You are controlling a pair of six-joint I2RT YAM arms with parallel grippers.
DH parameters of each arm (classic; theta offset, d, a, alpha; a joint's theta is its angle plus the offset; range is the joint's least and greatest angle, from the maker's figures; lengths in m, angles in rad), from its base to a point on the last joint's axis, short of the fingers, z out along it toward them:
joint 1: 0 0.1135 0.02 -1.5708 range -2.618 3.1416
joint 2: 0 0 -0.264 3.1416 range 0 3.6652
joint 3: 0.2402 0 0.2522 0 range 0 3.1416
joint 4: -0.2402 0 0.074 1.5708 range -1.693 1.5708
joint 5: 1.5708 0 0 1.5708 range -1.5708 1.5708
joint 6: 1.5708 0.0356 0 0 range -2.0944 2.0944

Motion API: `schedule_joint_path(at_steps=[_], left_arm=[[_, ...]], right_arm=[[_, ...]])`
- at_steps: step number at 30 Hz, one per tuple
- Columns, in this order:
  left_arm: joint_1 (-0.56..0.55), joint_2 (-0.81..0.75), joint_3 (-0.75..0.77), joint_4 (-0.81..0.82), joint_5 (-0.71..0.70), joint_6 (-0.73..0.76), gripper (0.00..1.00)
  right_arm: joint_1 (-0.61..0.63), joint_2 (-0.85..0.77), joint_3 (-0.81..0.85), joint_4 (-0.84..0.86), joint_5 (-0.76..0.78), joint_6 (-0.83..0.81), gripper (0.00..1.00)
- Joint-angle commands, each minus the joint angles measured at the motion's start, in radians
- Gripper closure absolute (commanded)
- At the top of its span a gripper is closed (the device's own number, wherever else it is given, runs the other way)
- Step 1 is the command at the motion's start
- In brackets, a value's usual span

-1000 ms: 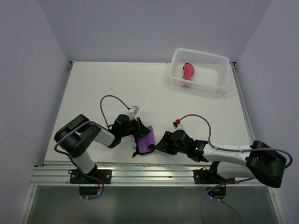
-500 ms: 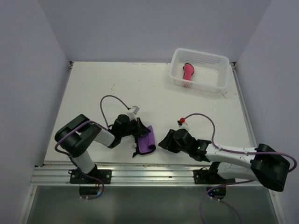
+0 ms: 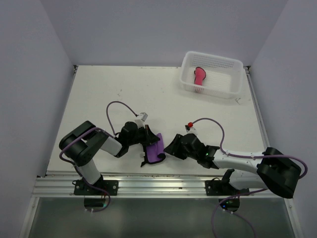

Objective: Roll the towels
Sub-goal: Roll the towel

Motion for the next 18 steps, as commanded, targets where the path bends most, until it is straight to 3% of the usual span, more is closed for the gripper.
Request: schedule_joint_path(at_steps=[1, 9, 18], left_arm=[[0.004, 0.059, -0.028, -0.145, -0.089, 0.058, 1.00], [0.002, 0.069, -0.025, -0.144, -0.083, 0.056, 1.00], [0.002, 0.066, -0.024, -0.148, -0.084, 0.061, 1.00]], right_arm=[[-0.009, 0.017, 0.043, 0.061, -0.023, -0.019, 0.51], [-0.009, 0.097, 0.089, 0.120, -0.106, -0.084, 0.50], [-0.007, 0.137, 0.140, -0.038, -0.083, -0.191, 0.54]])
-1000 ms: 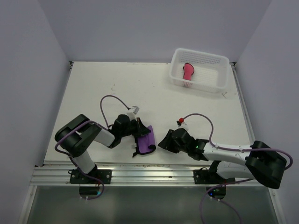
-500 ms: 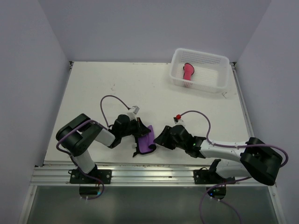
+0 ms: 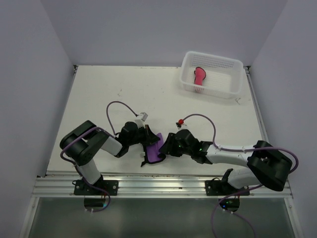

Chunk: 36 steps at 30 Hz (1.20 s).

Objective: Roll the towels
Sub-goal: Roll the towel

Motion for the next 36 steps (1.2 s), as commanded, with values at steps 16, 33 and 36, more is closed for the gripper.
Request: schedule_joint_path(at_steps=[16, 33, 36], left_arm=[[0.004, 0.005, 0.004, -0.246, -0.094, 0.075, 1.00], [0.007, -0.154, 0.306, -0.744, -0.130, 0.047, 0.80], [0.008, -0.176, 0.364, -0.833, -0.126, 0.046, 0.72]], right_arm=[[0.018, 0.003, 0.039, -0.162, 0.100, -0.252, 1.00], [0.305, 0.075, 0.150, -0.329, 0.551, -0.390, 1.00], [0.315, 0.089, 0.173, -0.348, 0.576, -0.393, 1.00]])
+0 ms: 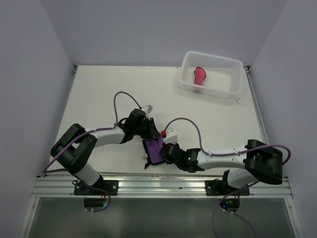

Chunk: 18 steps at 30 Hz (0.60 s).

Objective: Roll the towels
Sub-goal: Roll the towel

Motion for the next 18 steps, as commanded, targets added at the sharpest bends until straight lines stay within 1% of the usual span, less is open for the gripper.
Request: schedule_joint_path(at_steps=[1, 4, 6, 9, 18], left_arm=[[0.014, -0.055, 0.085, -0.154, -0.076, 0.030, 0.69], [0.016, -0.081, 0.139, -0.233, -0.056, 0.024, 0.64], [0.014, -0.090, 0.158, -0.250, -0.033, 0.018, 0.63], [0.013, -0.099, 0.184, -0.277, -0.002, 0.010, 0.62], [-0.012, -0.092, 0.217, -0.337, 0.004, 0.002, 0.62]], right_arm=[[0.021, 0.014, 0.039, -0.089, 0.080, -0.018, 1.00], [0.033, 0.022, 0.047, -0.085, 0.093, -0.020, 1.00], [0.034, 0.025, 0.050, -0.085, 0.100, -0.020, 1.00], [0.044, 0.030, 0.053, -0.089, 0.121, -0.018, 1.00], [0.110, 0.066, 0.097, -0.137, 0.222, -0.040, 1.00]])
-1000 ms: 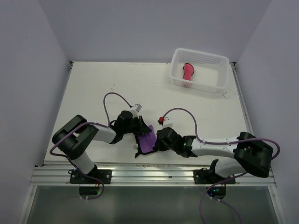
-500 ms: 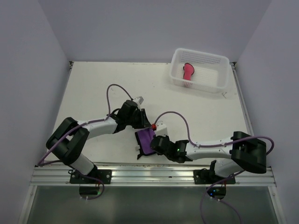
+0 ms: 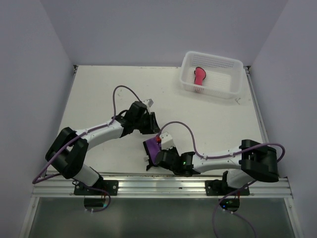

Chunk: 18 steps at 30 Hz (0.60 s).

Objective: Roll the towels
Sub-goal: Roll the towel

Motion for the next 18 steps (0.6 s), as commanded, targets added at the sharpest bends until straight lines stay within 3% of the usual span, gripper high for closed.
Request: schedule_joint_path(at_steps=[1, 4, 8, 11, 15, 18], left_arm=[[-0.020, -0.010, 0.047, -0.060, 0.015, -0.005, 0.62], [-0.053, -0.019, 0.026, -0.097, -0.028, -0.008, 0.63], [-0.080, -0.099, -0.089, -0.071, -0.077, -0.052, 0.74], [-0.079, -0.200, -0.173, -0.060, -0.159, -0.078, 0.73], [-0.079, -0.373, -0.252, -0.029, -0.301, -0.107, 0.65], [-0.074, -0.468, -0.270, -0.032, -0.338, -0.097, 0.72]], right_arm=[[0.045, 0.025, 0.060, -0.052, 0.099, -0.015, 1.00], [0.066, 0.054, 0.089, -0.083, 0.130, -0.016, 1.00], [0.071, 0.065, 0.091, -0.094, 0.131, 0.008, 1.00], [0.071, 0.076, 0.088, -0.095, 0.127, 0.022, 1.00], [0.071, 0.082, 0.082, -0.094, 0.107, 0.041, 1.00], [0.071, 0.080, 0.079, -0.092, 0.095, 0.053, 1.00]])
